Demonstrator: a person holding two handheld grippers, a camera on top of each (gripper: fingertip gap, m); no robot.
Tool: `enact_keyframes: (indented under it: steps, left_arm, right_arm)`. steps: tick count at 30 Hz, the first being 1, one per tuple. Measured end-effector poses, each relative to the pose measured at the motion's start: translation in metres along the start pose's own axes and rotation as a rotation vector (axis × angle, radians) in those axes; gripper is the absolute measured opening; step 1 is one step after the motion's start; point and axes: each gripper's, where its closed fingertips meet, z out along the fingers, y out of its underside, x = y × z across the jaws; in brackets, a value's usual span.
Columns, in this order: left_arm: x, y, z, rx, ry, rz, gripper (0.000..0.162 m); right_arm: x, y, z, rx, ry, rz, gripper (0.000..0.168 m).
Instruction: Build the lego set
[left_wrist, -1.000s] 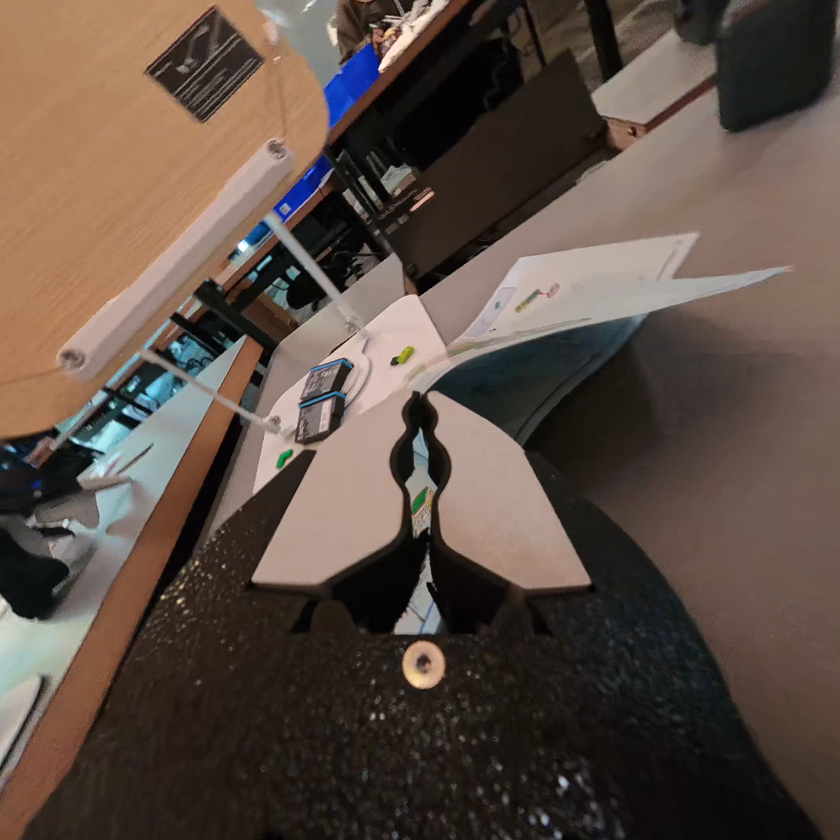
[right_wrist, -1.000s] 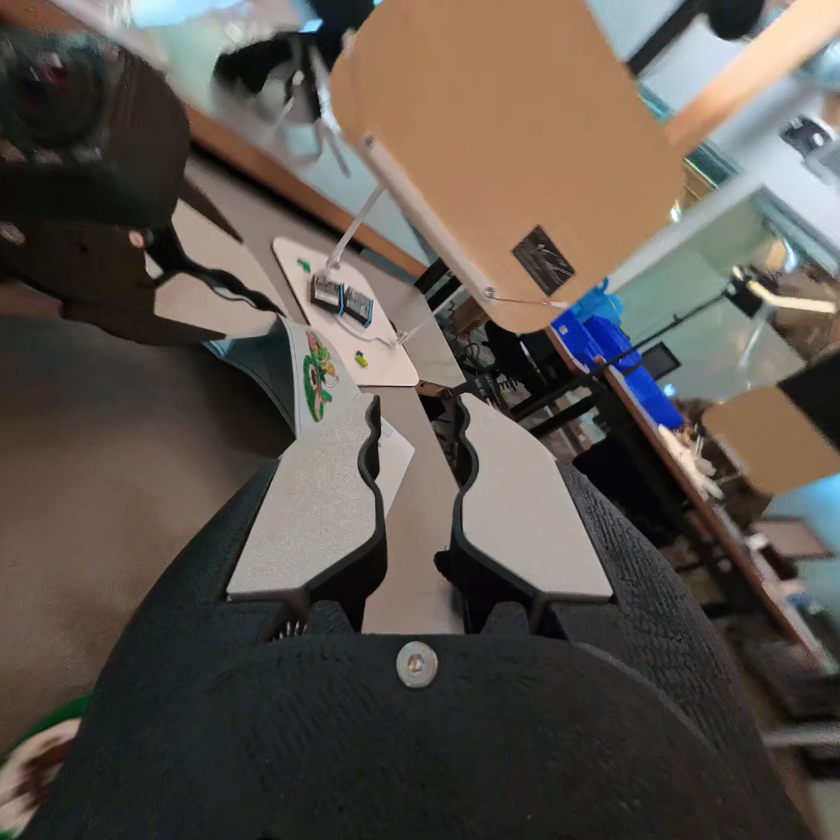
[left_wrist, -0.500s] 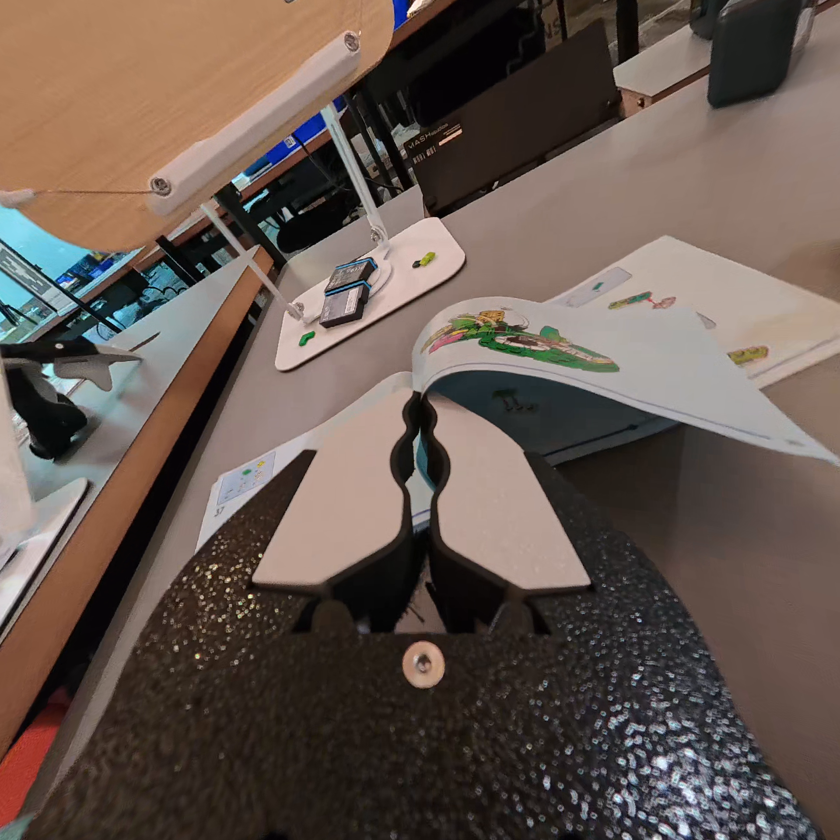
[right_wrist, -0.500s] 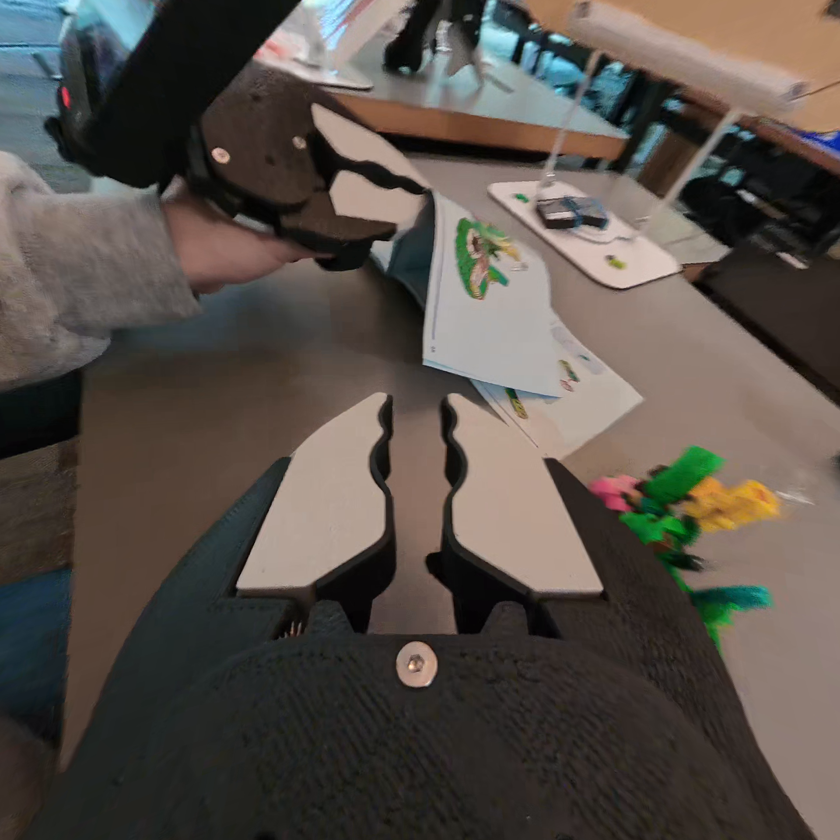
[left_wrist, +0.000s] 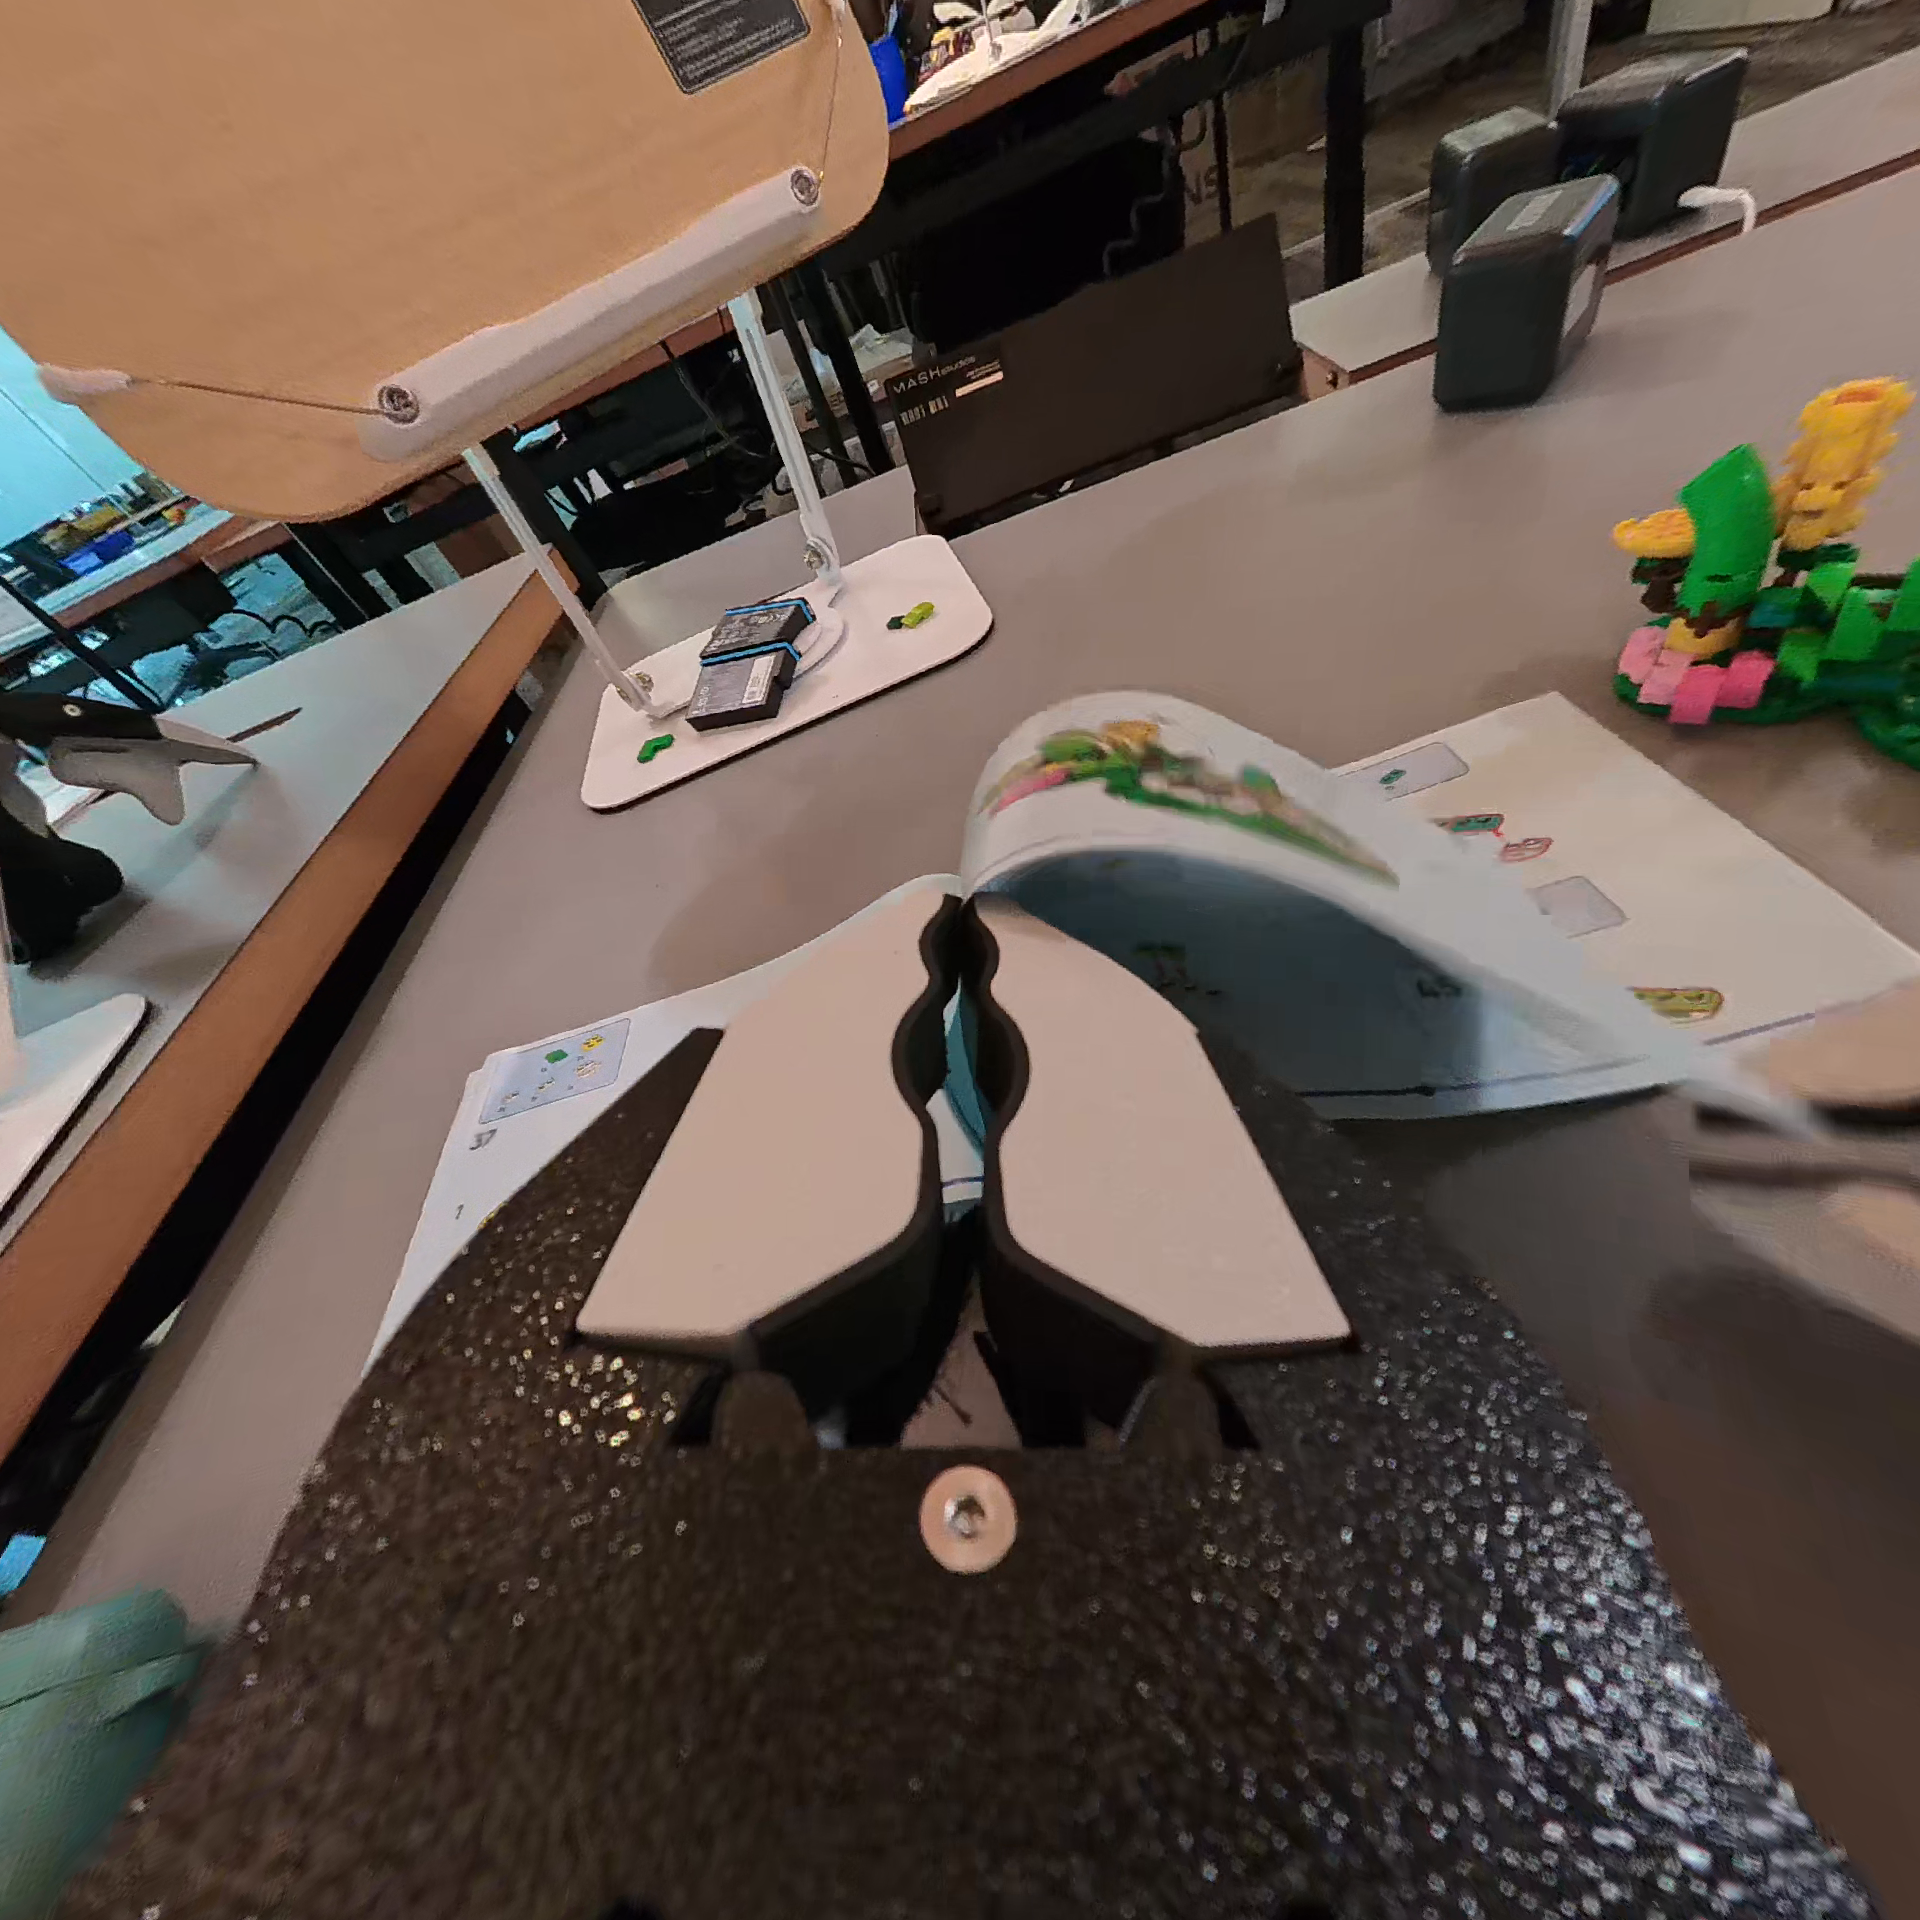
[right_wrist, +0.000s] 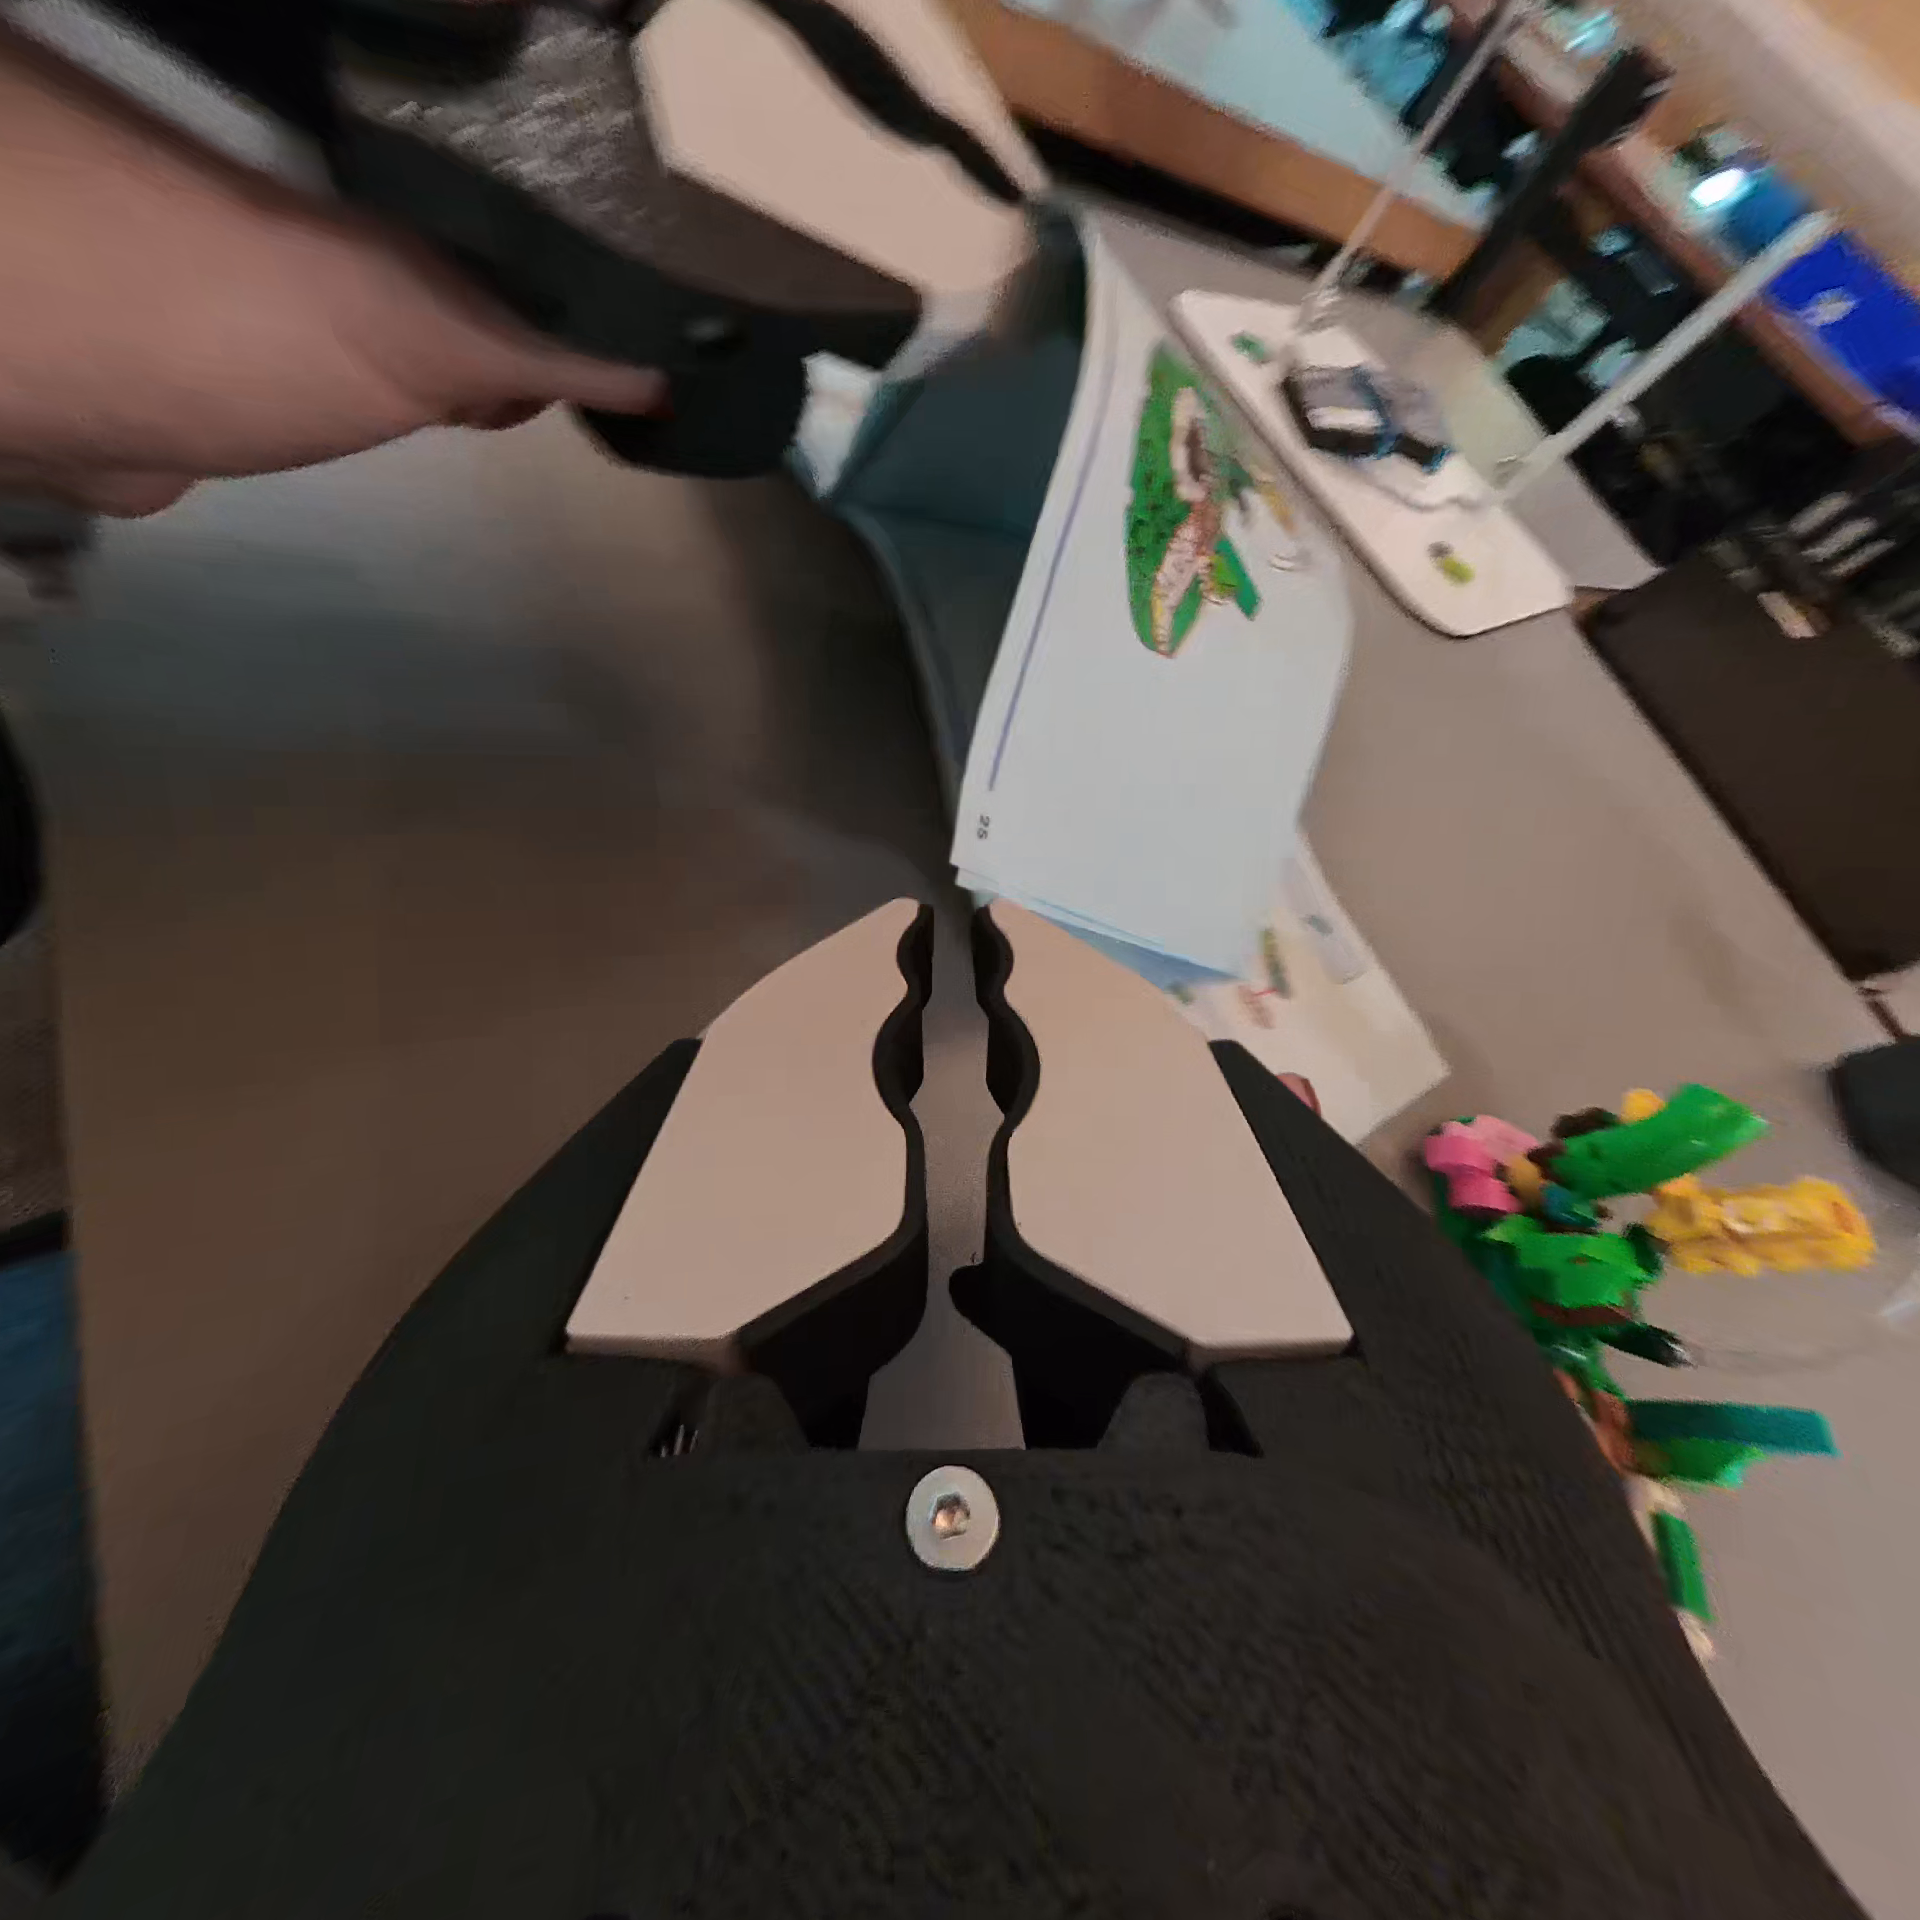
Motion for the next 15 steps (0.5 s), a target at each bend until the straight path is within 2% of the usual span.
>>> enact_keyframes:
  steps: [1,8,11,15]
  left_arm:
    - [0.001,0.001,-0.002,-0.002,0.005,0.012,0.000]
    - [0.039,0.009,-0.022,0.006,0.138,0.217,0.003]
    - [0.063,0.018,-0.032,-0.048,0.254,0.307,0.021]
    - [0.085,0.017,-0.045,-0.062,0.413,0.292,0.036]
  right_arm:
    - [0.008,-0.003,-0.002,0.027,0.044,0.012,0.006]
    - [0.049,-0.005,-0.021,0.142,0.209,0.088,0.006]
    - [0.057,0.003,-0.029,0.127,0.257,0.049,0.007]
    - [0.062,0.014,-0.040,0.111,0.293,0.013,0.008]
